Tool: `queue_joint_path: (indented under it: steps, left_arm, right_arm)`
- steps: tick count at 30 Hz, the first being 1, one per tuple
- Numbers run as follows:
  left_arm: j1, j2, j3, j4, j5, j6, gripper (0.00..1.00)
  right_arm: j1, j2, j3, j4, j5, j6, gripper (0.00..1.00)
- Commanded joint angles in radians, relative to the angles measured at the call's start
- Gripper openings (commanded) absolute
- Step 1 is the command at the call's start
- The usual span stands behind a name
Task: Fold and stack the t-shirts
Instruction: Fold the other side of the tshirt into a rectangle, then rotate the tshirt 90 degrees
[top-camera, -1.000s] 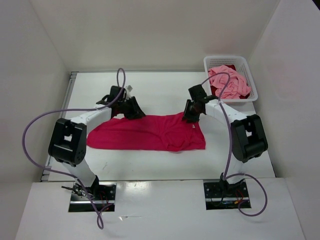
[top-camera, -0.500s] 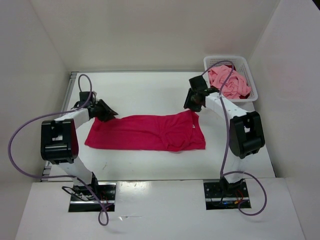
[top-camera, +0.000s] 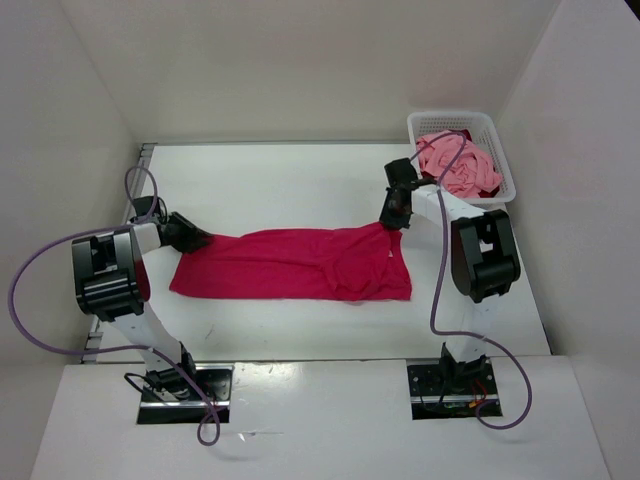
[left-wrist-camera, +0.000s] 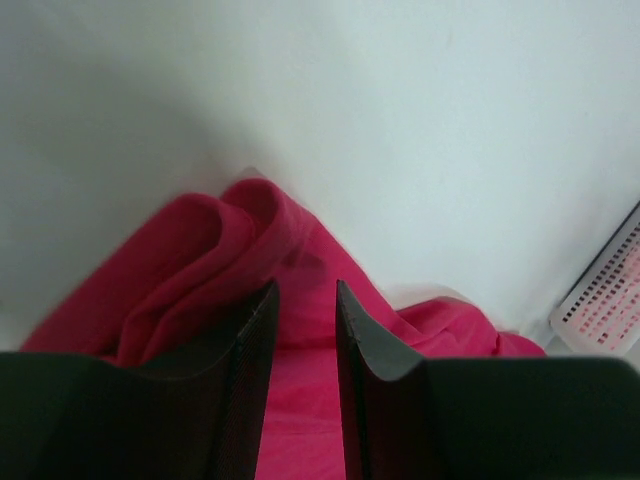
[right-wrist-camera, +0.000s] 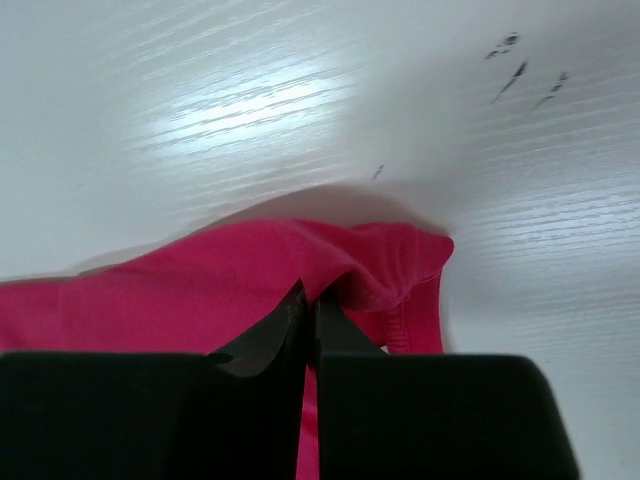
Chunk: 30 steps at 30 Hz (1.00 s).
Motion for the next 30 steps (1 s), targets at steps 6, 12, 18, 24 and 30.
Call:
queue_joint_path:
  steps: [6, 12, 18, 24, 30]
  left_arm:
    - [0.051, -0.004, 0.024, 0.026, -0.015, -0.01, 0.4]
    - [0.051, -0.159, 0.024, -0.001, -0.079, 0.002, 0.47]
    - [0.051, -0.242, 0.001, -0.031, -0.147, 0.026, 0.47]
    - [-0.082, -0.277, -0.011, -0.046, -0.145, 0.075, 0.34]
    - [-0.213, -0.207, 0.013, -0.078, -0.205, 0.112, 0.23]
  right_arm:
    - [-0.052, 0.029, -0.043, 0.098, -0.024, -0.007, 0.11]
    - [-0.052, -0.014, -0.024, 0.085, -0.087, -0.016, 0.39]
    - [-0.052, -0.163, -0.027, 0.04, -0.108, -0.016, 0.48]
    - [-0.023, -0.247, -0.076, 0.03, -0.136, -0.007, 0.37]
    - [0.032, -0.165, -0.174, 0.12, -0.323, 0.089, 0.05]
